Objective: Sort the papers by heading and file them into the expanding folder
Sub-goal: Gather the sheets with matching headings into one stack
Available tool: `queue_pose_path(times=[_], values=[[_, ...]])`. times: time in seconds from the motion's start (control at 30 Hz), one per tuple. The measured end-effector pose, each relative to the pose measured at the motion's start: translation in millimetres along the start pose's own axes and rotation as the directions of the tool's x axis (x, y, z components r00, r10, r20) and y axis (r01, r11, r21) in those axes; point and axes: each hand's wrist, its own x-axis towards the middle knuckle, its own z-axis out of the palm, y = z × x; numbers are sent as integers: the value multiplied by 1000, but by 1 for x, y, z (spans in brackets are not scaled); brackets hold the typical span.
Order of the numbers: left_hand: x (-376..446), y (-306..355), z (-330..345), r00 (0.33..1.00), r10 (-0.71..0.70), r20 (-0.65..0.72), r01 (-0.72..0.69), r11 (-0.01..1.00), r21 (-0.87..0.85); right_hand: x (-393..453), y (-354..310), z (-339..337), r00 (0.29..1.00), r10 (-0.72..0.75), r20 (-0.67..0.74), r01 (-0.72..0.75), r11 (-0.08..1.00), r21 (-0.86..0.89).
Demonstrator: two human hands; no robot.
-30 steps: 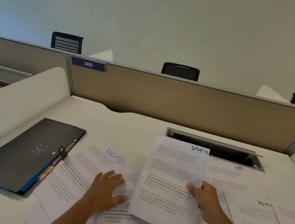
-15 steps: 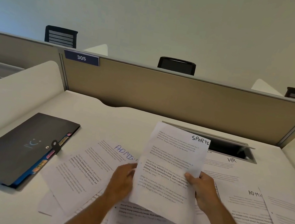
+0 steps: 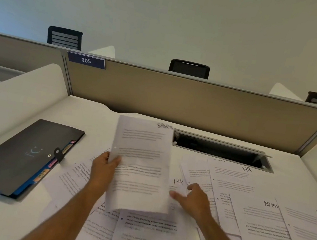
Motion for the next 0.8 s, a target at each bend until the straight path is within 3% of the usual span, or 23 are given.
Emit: queue_pose_path(times=[0.1, 0.2, 0.37, 0.53, 0.6, 0.7, 0.8], values=[[15, 3, -24, 983, -18, -184, -1, 995, -102, -7, 0, 13, 997, 13, 71, 5, 970, -241], [23, 4, -42, 958, -69, -278, 6, 975, -221, -10, -4, 24, 999, 12, 53, 5, 951, -309], [23, -1, -54, 953, -80, -291, 11, 973, -233, -7, -10, 27, 997, 61, 56, -46, 971, -237], [22, -7, -56, 953, -83, -291, 21, 977, -211, -14, -6, 35, 996, -93, 5, 86, 893, -443], [21, -7, -57, 952, -83, -294, 19, 977, -212, -17, -6, 41, 992, -125, -12, 111, 919, -377], [22, -7, -60, 954, -78, -290, 17, 978, -206, -18, -8, 47, 993, -112, -39, 107, 988, -110], [23, -5, -65, 960, -74, -271, 13, 976, -219, -11, -15, 38, 992, -87, -95, 90, 995, 35]])
